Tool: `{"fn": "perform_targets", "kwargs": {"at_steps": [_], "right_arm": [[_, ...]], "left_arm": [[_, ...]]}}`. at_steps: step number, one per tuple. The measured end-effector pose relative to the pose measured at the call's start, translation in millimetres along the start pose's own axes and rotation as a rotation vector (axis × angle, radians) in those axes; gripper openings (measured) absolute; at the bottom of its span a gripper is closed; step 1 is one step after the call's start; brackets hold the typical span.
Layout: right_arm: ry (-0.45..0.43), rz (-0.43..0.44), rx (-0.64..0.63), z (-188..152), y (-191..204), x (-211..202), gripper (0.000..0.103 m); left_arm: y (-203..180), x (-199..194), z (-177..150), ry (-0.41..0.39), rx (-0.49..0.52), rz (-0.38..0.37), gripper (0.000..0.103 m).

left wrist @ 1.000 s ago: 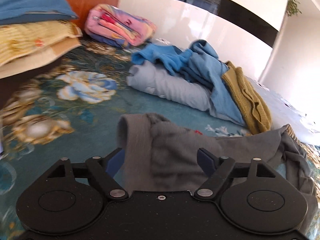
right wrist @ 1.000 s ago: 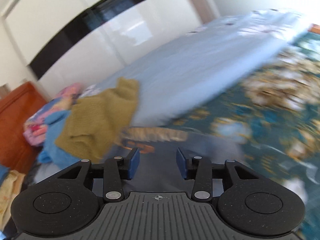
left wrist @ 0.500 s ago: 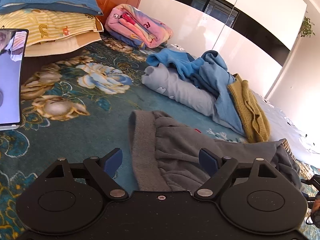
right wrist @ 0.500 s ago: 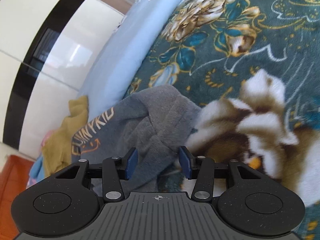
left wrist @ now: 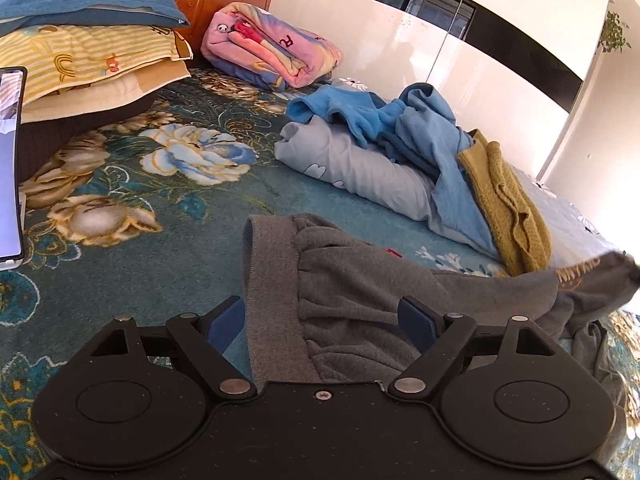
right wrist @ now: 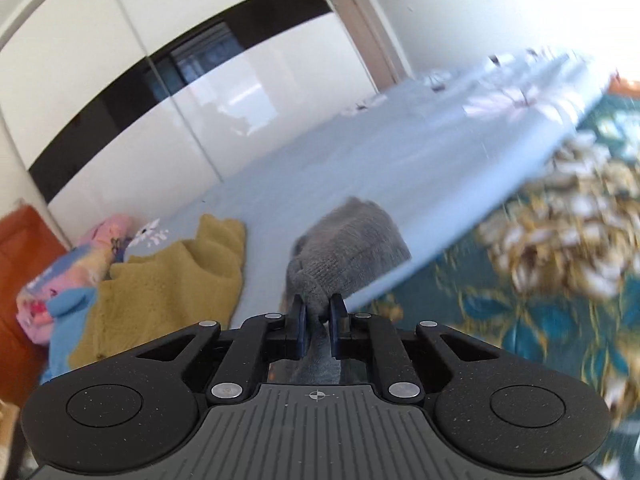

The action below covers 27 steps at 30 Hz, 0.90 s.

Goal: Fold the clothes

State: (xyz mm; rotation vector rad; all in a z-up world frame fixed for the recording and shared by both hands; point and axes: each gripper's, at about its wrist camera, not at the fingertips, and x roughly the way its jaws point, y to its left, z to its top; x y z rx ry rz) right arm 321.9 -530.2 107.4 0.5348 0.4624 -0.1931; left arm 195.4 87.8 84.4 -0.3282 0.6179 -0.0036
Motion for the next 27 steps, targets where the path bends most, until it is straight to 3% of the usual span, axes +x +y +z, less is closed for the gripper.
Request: {"fn": "perform_targets", "kwargs": {"at_steps": [7,10,12,15,19,22,24,27], "right_arm": [[0.162,-0.125,-0.01,-22.7,-26.1,47.3,0.012],[0.162,-0.083,0.071,-28.5,-42.5,37.9,0.021],[0.157,-0.058,0.086,-30.9,-48.6,23.5,0.034],[0.174,-0.024,0.096,-45.6,-53.3,2.0,0.036],[0.276,0.019,0.134,-80.2,-48.3,-2.5,0.037],[0.285,0.01,0.162,-94.0,-37.5,-4.0,0.035],[0.28,-0.002,0.193,-100.1,-31.6,-6.5,0.008],[0.205,0.017,0.265,-99.9,-28.7,-25.5,0.005]], "left_arm": [[-1.0,-1.4,2.7,0.0,0.007,0.024,0.082],[0.8,-4.7,4.3,-0.009,0.0,0.031,0.082],[2.6,-6.0,3.6,-0.012,-0.016,0.03,0.082],[3.3,-5.7,0.2,-0.004,-0.041,0.027,0.082],[0.1,-10.5,-1.5,0.012,-0.061,-0.017,0.082],[-0.2,-23.8,0.9,-0.004,-0.036,-0.027,0.082],[4.2,-34.5,3.6,-0.025,-0.048,-0.025,0.083],[17.2,-45.8,5.8,-0.032,-0.107,-0.032,0.083]]}}
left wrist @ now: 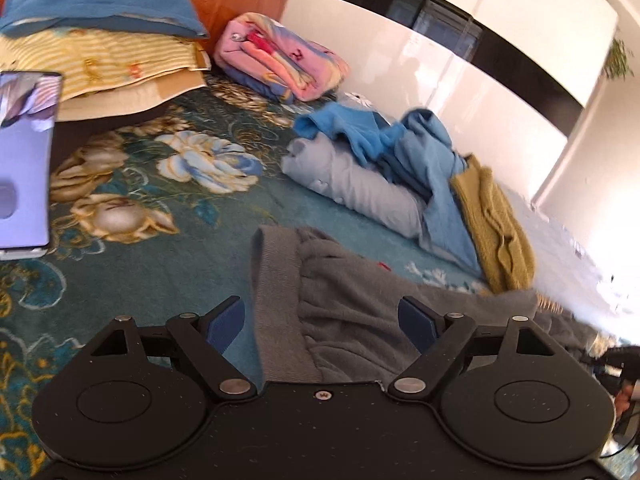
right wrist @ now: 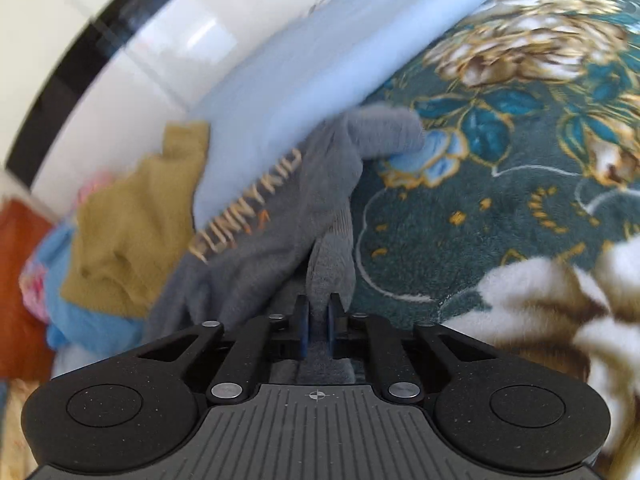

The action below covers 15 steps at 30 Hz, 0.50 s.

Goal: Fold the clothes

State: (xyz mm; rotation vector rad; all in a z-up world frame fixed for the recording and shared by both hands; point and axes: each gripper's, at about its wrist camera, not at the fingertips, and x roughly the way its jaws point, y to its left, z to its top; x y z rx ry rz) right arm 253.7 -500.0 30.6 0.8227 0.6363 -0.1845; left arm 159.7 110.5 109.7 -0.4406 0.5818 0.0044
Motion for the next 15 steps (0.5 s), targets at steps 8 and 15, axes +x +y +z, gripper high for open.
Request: {"fn": "perform_targets", "kwargs": {"at_steps": [8,15], "right_arm": [[-0.282,0.109,0.093,-16.2,-7.4,-135.4,0.005],[-0.457,-0.071,-0.002,-16.5,8.0,-229.1,0.005]], "left_arm": [[28.8,-16.8,-8.7,0.01,-0.079,-0.031,0.083],[43.2,-23.2,-19.6,0.039,-0.123,-0.071,0.083]]}}
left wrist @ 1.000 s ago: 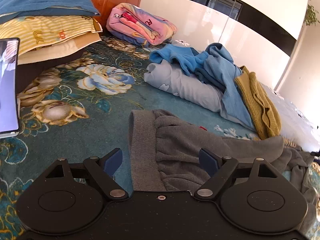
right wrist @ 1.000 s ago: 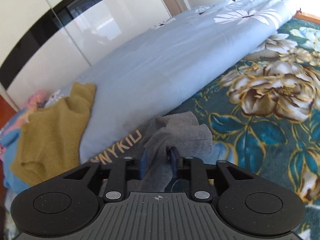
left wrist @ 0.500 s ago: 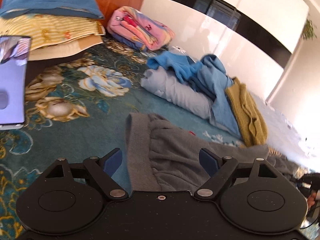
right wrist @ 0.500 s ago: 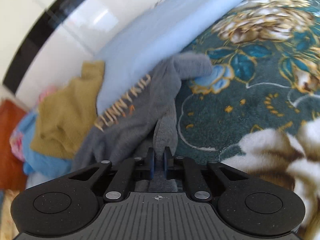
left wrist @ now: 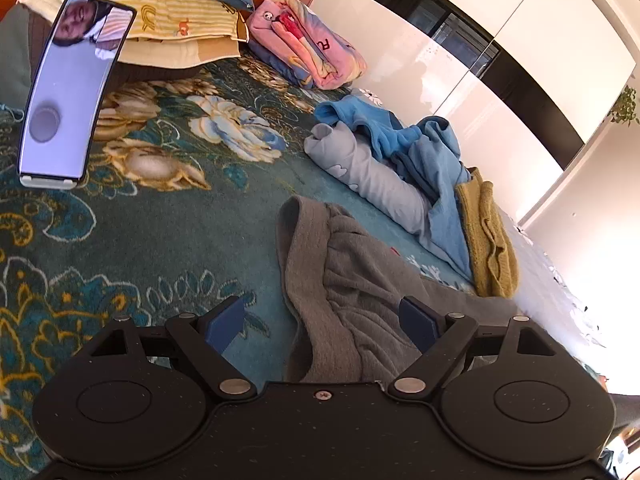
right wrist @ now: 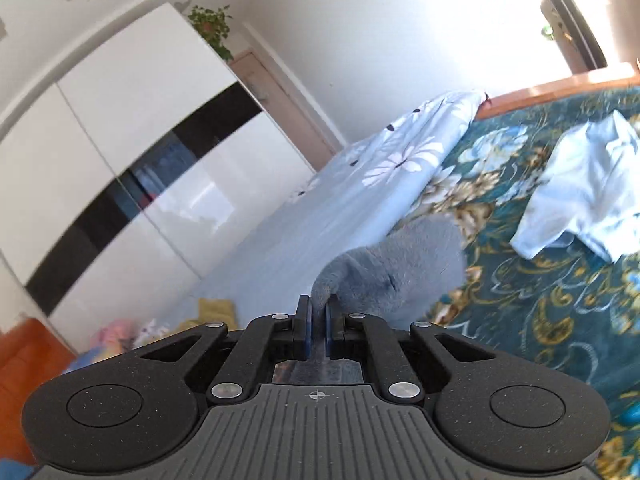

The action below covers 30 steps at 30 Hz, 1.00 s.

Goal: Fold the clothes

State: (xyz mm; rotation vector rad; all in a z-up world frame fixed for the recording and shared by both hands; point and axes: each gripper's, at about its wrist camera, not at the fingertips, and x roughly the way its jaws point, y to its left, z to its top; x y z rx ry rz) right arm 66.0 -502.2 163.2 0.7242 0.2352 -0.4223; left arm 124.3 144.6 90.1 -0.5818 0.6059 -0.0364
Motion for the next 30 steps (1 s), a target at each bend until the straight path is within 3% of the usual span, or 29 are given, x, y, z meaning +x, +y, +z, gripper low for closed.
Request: {"fn": "perform_targets", "kwargs": {"at_steps": [3,7,9,10,12,14,17,23,30], "right_arm": [[0.089,-0.065,-0.062,1.5,7.3,31.9,0.005],[0.284,-0.191,-0.221,-21.2,12.8,102.4,0.007],[0.319,-0.185,-0.25,-35.3,13.4,115.1,0.01],[0.315,-0.165,-0.247,-38.6,14.0,111.3,0.012],[0.291,-0.12,-0.233,-42.9,15.1,98.4,0.039],[0.257,-0.079,-0.216,-42.6,9.7,80.7,0.04],[0.215,-0.08,-0.191,-36.8,-15.9,56.7,0.051],[0.27,-0.145,-0.02,-38.8,-88.1,52.9,0.051],[0.349,-0.091,-0.015,-63.0,-92.6,87.5,0.05]], "left_arm": [[0.3,-4.9,-2.6,0.008,-0.002,-0.004,0.083],[-2.0,-15.2,-7.6,0.022,0.006,-0.017,0.084],[-3.8,-19.4,-13.1,0.033,0.027,-0.023,0.085],[-4.4,-20.2,-16.3,0.042,0.039,-0.024,0.085],[-5.0,-18.5,-23.5,0.066,0.044,-0.023,0.086],[-5.9,-12.2,-31.2,0.1,0.026,-0.03,0.086],[-10.5,2.2,-42.6,0.152,-0.002,-0.049,0.086],[-18.7,24.8,-61.7,0.189,-0.068,-0.057,0.084],[-24.8,38.8,-68.6,0.158,-0.101,-0.02,0.074]]}}
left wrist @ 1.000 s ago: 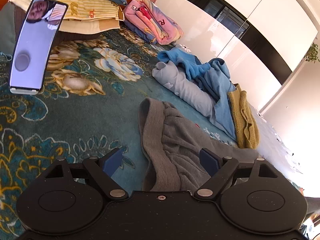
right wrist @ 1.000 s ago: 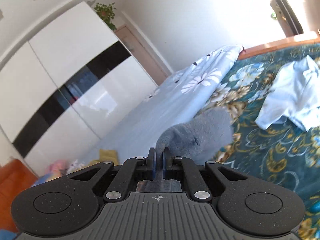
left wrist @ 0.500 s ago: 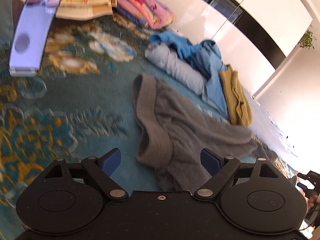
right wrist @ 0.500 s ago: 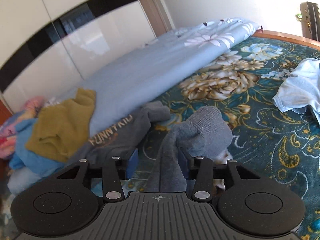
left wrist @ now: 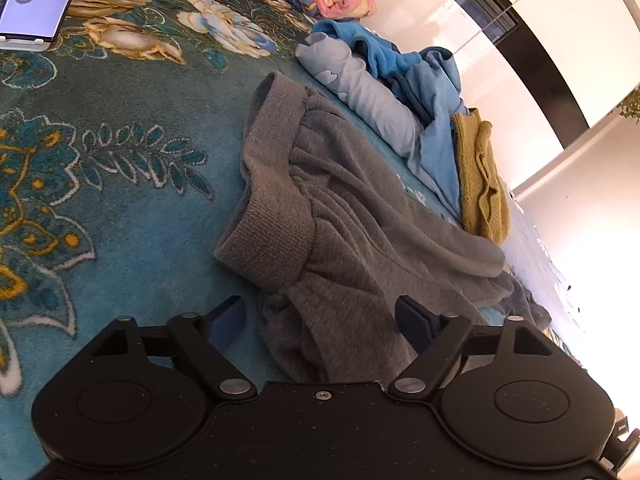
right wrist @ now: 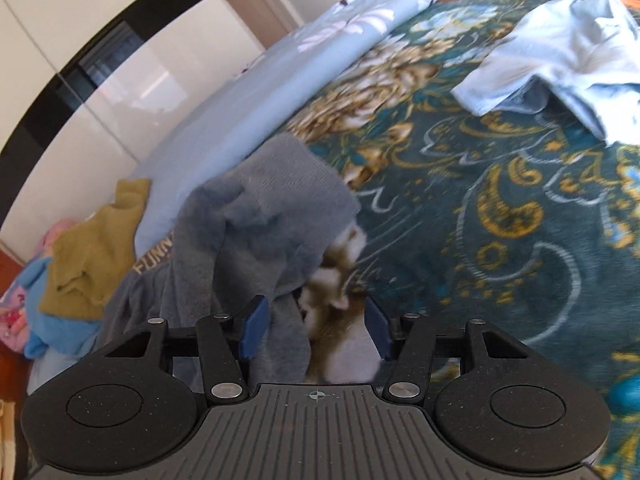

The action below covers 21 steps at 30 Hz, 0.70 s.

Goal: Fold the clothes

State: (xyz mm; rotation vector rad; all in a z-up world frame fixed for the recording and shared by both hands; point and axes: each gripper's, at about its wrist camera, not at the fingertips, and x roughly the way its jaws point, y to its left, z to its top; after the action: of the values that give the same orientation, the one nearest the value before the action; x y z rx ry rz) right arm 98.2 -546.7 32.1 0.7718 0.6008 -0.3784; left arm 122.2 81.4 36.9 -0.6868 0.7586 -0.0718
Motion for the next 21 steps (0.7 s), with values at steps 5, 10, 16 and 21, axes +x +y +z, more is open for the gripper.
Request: {"fn": "perform_targets", "kwargs": {"at_steps": [5,10,16,21], "right_arm": [[0.016,0.028,0.004,0.1,11.9,30.7,0.05],[0.039,0.07,0.036,1.7,23.3,46.3,0.019],[-0.049,0.081,0.041,6.5,30.6,15.4,0.005],[-0.185,0.108,0.04,21.7,26.0,-47.6,0.004]], "left_arm": [[-9.2,9.3,4.6,0.006,0.035,0.027,0.074],[-16.3,16.5,6.4,-0.004,0.041,0.035,0.067],[-14.0,9.3,14.5,-0.035,0.004,0.01,0.017],[-25.0,-24.6,27.3,-0.133,0.052,-0.05,0.012]]}}
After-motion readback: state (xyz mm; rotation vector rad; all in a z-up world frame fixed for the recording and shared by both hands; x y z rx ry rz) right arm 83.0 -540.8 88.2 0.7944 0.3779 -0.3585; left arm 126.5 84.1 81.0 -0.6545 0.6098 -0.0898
